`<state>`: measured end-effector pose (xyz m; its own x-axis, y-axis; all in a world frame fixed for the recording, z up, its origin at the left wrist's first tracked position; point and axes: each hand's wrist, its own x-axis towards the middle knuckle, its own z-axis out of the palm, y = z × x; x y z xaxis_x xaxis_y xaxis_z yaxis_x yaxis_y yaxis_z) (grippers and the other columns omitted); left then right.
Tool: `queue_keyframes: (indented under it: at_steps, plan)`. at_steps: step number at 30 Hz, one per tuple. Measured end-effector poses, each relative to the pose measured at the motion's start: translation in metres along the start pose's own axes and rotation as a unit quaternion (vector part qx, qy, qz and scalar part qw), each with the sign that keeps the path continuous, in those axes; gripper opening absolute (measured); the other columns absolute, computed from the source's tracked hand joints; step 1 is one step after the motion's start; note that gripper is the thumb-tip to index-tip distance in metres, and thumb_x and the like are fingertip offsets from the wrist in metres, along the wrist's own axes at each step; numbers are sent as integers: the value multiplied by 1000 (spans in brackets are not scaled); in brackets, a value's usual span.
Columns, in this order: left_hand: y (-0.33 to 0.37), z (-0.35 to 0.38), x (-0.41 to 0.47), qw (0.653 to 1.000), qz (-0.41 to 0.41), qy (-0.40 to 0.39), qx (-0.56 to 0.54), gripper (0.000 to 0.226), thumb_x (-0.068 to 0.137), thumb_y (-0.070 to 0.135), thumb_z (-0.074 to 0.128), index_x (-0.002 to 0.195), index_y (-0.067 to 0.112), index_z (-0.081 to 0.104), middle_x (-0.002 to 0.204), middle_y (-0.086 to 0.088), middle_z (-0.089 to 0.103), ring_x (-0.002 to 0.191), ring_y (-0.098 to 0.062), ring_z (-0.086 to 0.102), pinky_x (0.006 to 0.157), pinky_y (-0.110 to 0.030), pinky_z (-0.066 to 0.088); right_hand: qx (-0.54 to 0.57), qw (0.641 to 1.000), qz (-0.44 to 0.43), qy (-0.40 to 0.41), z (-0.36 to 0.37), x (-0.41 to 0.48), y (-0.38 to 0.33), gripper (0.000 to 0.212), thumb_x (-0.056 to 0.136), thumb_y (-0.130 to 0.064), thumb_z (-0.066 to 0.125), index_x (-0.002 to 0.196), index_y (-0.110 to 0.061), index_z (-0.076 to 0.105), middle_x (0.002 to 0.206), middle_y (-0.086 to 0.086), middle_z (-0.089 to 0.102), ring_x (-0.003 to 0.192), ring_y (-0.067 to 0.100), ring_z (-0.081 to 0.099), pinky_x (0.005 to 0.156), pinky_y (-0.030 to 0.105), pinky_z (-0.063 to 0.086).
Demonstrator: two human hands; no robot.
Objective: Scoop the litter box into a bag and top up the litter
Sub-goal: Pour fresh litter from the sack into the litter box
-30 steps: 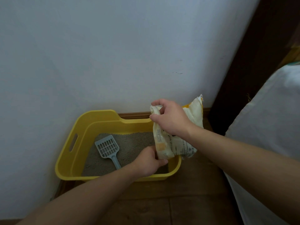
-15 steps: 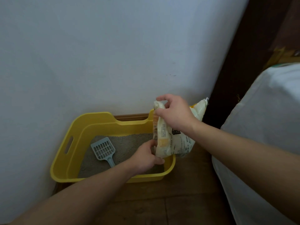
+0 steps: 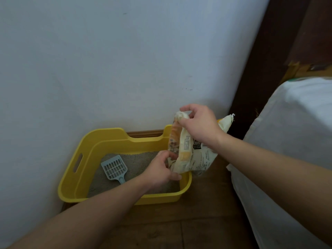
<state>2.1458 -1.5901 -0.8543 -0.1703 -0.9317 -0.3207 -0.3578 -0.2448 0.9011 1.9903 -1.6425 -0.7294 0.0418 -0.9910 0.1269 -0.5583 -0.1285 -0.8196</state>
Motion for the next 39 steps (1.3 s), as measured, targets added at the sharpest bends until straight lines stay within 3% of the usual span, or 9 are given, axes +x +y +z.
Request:
queue_keyframes:
  at_steps: [4, 8, 13, 18, 23, 29, 35, 39]
  plan:
    - [4, 0, 1, 999, -9, -23, -26, 65, 57, 11, 88, 112, 32, 61, 123, 0, 65, 113, -20, 62, 93, -47, 56, 22, 999, 24, 12, -10, -1, -1, 30, 86, -15, 64, 115, -20, 67, 64, -7, 58, 53, 6, 56, 51, 21, 42]
    - [10, 1, 1, 998, 5, -39, -49, 63, 52, 14, 90, 108, 30, 64, 121, -4, 67, 112, -24, 64, 92, -49, 56, 48, 998, 43, 27, -19, -3, -1, 31, 84, -11, 62, 114, -18, 68, 66, -6, 59, 57, 9, 59, 56, 23, 44]
    - [14, 4, -2, 995, 20, -55, -80, 56, 62, -4, 84, 108, 18, 61, 120, -11, 67, 108, -27, 66, 90, -51, 57, 54, 997, 45, 35, -28, -4, 2, 32, 82, -12, 62, 113, -19, 69, 70, -3, 62, 63, 13, 62, 65, 29, 52]
    - [20, 7, -3, 995, 46, -34, -76, 53, 56, -1, 86, 97, 21, 61, 115, -15, 66, 104, -32, 66, 85, -55, 57, 45, 997, 37, 41, -36, -3, 7, 36, 82, -11, 61, 116, -20, 68, 73, -4, 61, 63, 11, 60, 60, 25, 44]
    - [32, 9, -6, 996, 79, -17, -47, 47, 60, -8, 84, 92, 18, 61, 113, -10, 61, 97, -22, 63, 74, -33, 58, 30, 998, 24, 48, -42, -2, 9, 35, 82, -13, 62, 116, -21, 68, 75, -5, 62, 63, 8, 59, 57, 22, 41]
    - [41, 10, -3, 993, 115, 3, -14, 45, 53, -2, 87, 79, 26, 63, 113, -6, 54, 102, -27, 58, 68, -26, 52, 13, 998, 17, 57, -51, 0, 13, 34, 82, -12, 62, 115, -20, 68, 89, -3, 68, 77, 13, 66, 68, 29, 52]
    - [58, 11, 1, 987, 137, 35, 80, 45, 51, 17, 91, 78, 34, 58, 109, 5, 55, 97, -20, 58, 75, -34, 52, -14, 997, 0, 70, -63, 2, 11, 31, 83, -13, 63, 113, -18, 69, 97, -2, 70, 85, 15, 68, 81, 39, 58]
    - [66, 13, -1, 983, 137, 43, 111, 46, 51, 23, 91, 81, 33, 59, 107, 5, 56, 94, -22, 59, 74, -35, 52, -52, 996, -18, 65, -69, 2, 14, 28, 84, -15, 62, 111, -17, 70, 96, -2, 71, 85, 15, 68, 79, 40, 59]
